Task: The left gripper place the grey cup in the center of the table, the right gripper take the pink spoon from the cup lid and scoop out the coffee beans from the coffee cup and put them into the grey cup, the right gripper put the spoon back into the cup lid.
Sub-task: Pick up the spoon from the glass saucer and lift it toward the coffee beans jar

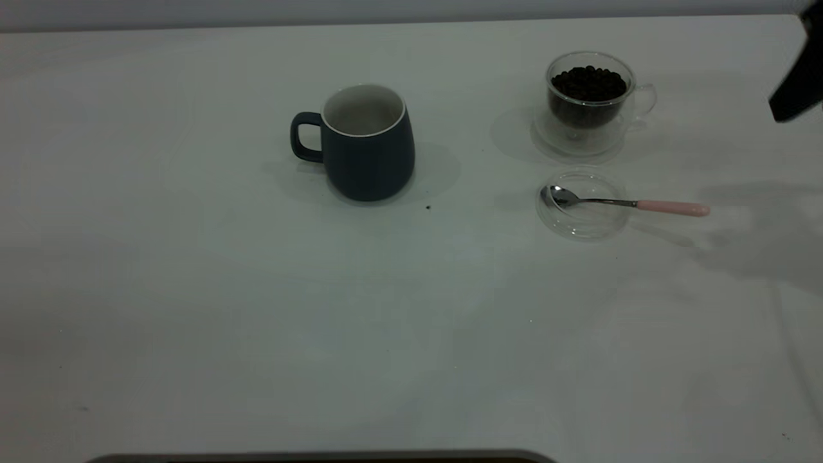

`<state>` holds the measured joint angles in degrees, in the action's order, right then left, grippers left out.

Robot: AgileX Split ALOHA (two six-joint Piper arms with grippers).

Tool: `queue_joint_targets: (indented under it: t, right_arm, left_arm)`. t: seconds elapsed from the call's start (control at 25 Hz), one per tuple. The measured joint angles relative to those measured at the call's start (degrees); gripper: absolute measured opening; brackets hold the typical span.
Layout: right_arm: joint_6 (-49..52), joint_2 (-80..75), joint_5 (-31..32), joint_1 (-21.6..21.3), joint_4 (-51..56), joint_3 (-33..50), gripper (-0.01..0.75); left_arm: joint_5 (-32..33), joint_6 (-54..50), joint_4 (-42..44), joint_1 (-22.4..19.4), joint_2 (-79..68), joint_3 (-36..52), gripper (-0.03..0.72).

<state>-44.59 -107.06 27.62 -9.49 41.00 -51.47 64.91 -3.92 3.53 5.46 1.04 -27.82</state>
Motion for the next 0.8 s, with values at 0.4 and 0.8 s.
queue_joint_targets:
  t: [0.4, 0.8]
  right_arm:
    - [-32.5, -17.0, 10.2, -11.1, 36.8, -0.9, 0.529]
    - [-43.7, -29.6, 18.9, -13.2, 47.1, -1.3, 0.529]
  left_arm:
    - [0.0, 0.0, 0.0, 0.0, 0.0, 0.0, 0.569]
    - [0.0, 0.0, 0.0, 0.0, 0.0, 0.0, 0.569]
